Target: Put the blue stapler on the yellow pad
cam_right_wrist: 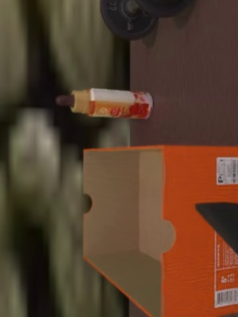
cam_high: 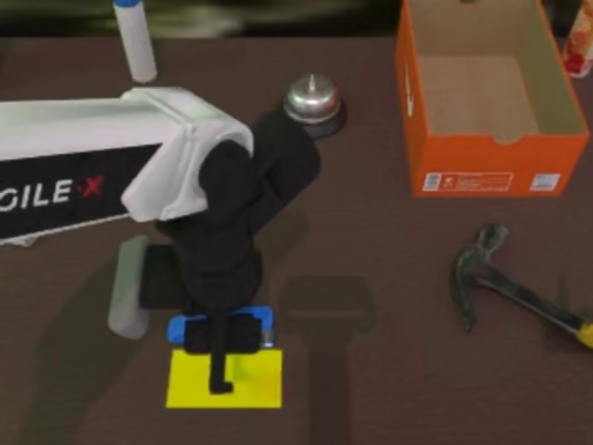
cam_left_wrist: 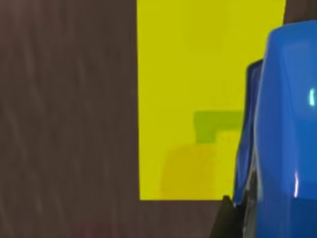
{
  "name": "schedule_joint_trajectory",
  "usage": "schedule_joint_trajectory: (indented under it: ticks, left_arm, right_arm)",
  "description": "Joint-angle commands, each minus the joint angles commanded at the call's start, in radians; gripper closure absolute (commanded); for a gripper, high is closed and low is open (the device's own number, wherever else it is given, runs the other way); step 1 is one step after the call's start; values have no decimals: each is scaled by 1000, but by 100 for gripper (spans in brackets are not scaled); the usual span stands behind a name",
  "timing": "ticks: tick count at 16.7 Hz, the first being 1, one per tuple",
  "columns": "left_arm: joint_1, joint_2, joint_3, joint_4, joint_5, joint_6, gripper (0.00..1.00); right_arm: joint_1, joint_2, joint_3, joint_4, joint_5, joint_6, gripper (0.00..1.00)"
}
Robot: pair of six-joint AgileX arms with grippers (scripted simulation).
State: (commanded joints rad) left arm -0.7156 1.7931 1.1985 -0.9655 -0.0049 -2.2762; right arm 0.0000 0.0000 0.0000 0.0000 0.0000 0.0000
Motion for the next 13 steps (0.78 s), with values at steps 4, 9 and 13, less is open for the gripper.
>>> schedule_joint_trajectory:
  ticks: [4, 9, 13]
  left_arm:
    - [2, 62, -122, 187, 2, 9, 100]
    - [5, 76, -152, 225, 2, 9, 100]
    - [5, 76, -152, 225, 2, 9, 77]
  right_arm:
    - [0, 0, 0, 0, 0, 0, 0]
    - [0, 0, 0, 0, 0, 0, 0]
    - [0, 0, 0, 0, 0, 0, 0]
